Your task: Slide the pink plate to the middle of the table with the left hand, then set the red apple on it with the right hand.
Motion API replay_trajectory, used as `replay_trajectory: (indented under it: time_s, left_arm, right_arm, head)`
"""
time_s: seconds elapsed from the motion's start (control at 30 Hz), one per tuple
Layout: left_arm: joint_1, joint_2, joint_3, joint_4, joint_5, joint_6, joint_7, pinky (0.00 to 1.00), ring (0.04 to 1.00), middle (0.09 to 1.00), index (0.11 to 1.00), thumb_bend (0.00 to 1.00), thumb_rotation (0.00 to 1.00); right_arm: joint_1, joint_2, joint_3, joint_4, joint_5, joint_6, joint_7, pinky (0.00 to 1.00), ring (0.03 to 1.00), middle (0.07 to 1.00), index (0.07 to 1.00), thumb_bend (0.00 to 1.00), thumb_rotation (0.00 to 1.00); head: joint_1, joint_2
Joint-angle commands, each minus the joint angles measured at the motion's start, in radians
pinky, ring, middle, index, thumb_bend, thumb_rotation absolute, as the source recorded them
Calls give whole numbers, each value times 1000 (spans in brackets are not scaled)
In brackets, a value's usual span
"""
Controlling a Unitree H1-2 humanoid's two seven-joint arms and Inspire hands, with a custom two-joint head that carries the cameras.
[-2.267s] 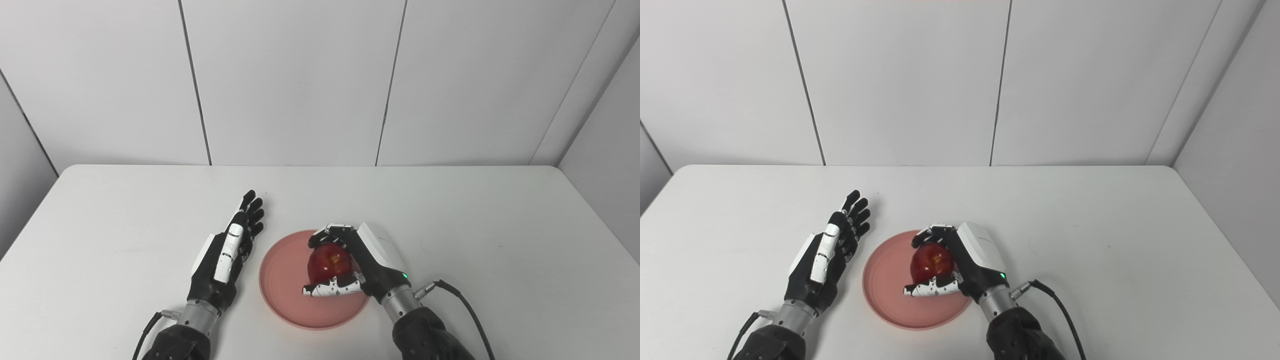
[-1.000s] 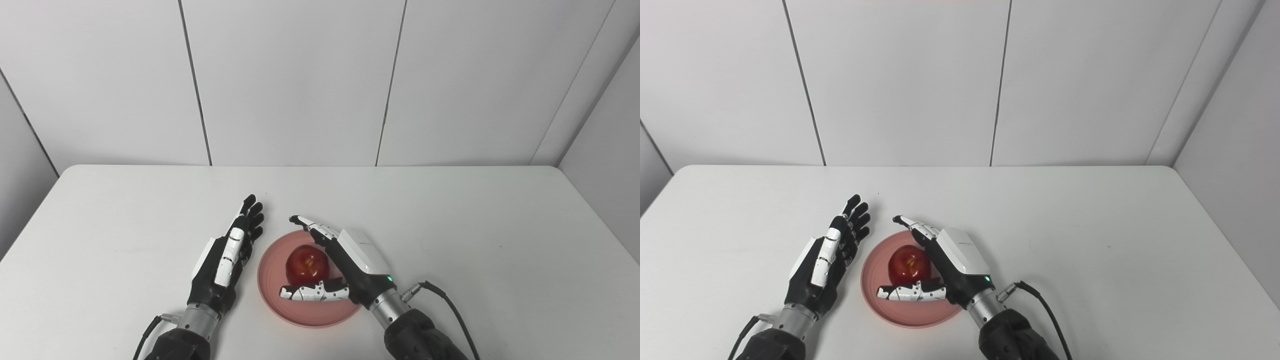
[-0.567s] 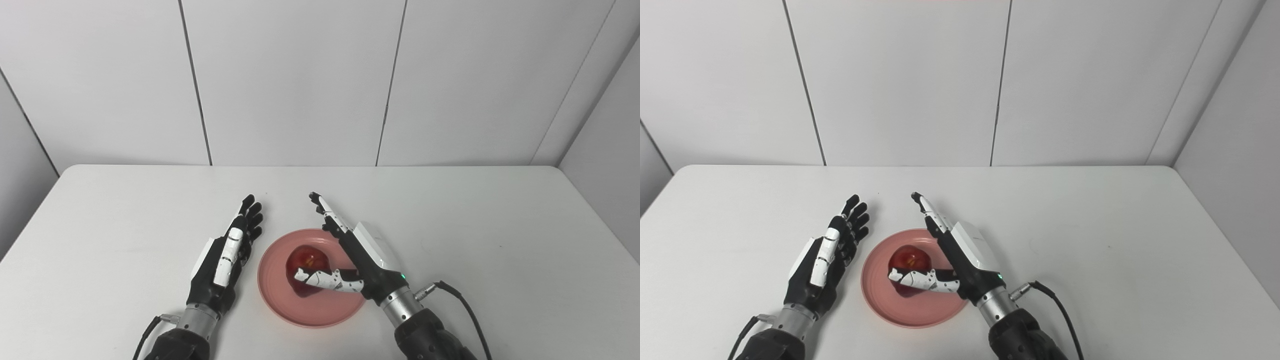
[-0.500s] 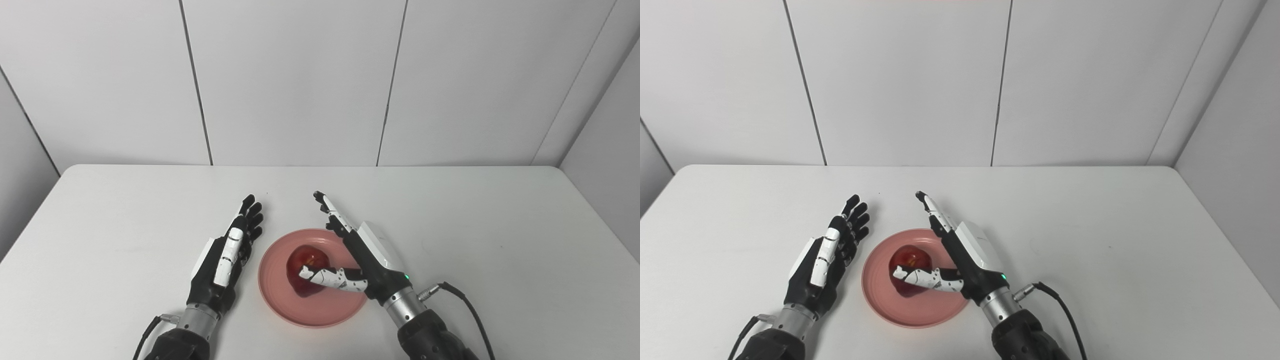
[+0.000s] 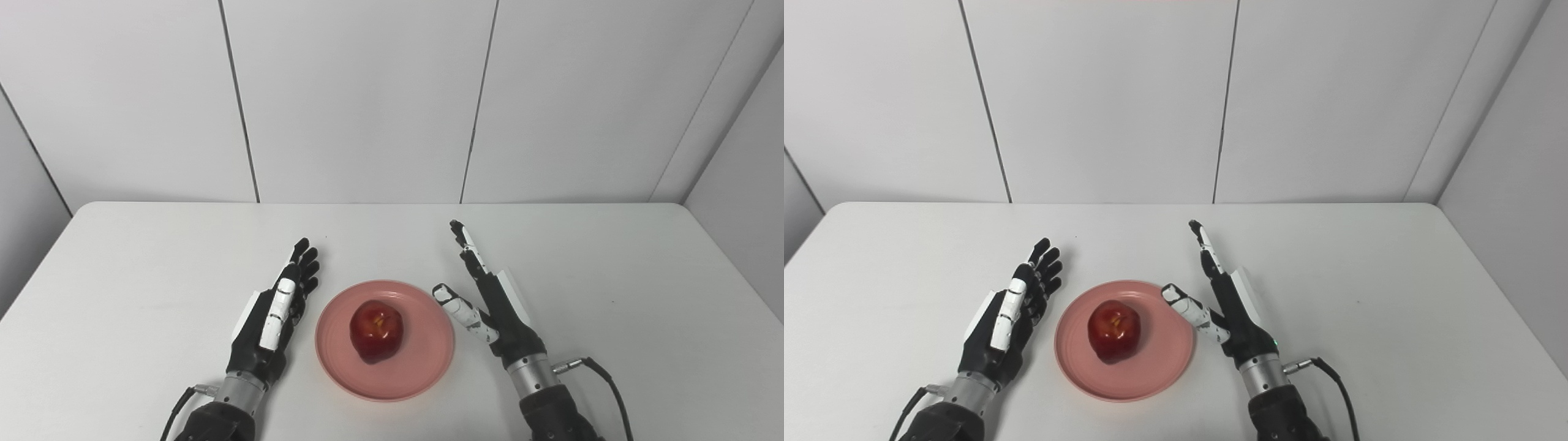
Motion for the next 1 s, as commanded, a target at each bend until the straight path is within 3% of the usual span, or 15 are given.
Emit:
replay_trajectory:
  time_s: [0.0, 0.37, 0.5, 0.77, 0.97]
  left_arm:
    - [-38, 1, 4, -20, -6, -14, 4, 1000, 1000, 1000, 1000, 586, 1000]
    - [-39, 1, 10, -16, -11, -27, -4, 1000, 1000, 1000, 1000, 580, 1000]
    - [-44, 6, 16, -4, -7, -39, -2, 1000, 1000, 1000, 1000, 583, 1000]
    - [-56, 15, 29, -14, -7, -2, 3, 1000, 1000, 1000, 1000, 616, 1000]
    - [-60, 19, 28, -22, -7, 9, 4, 1000, 1000, 1000, 1000, 617, 1000]
  right_arm:
    - [-20, 15, -17, -4, 18, -17, -21, 964, 987, 1000, 1000, 655, 1000]
    - [0, 63, -89, 0, 83, 39, -26, 944, 943, 981, 1000, 667, 1000]
    - [7, 72, -93, 2, 80, 44, -33, 944, 940, 981, 1000, 670, 1000]
    - [18, 93, -98, -24, 68, 103, -49, 998, 997, 997, 1000, 672, 1000]
    - [12, 92, -104, -9, 96, 68, -49, 979, 964, 993, 1000, 666, 1000]
  head:
    - [0, 1]
    - [-2, 4]
    - [-6, 9]
    - [-12, 39]
    - [-7, 54]
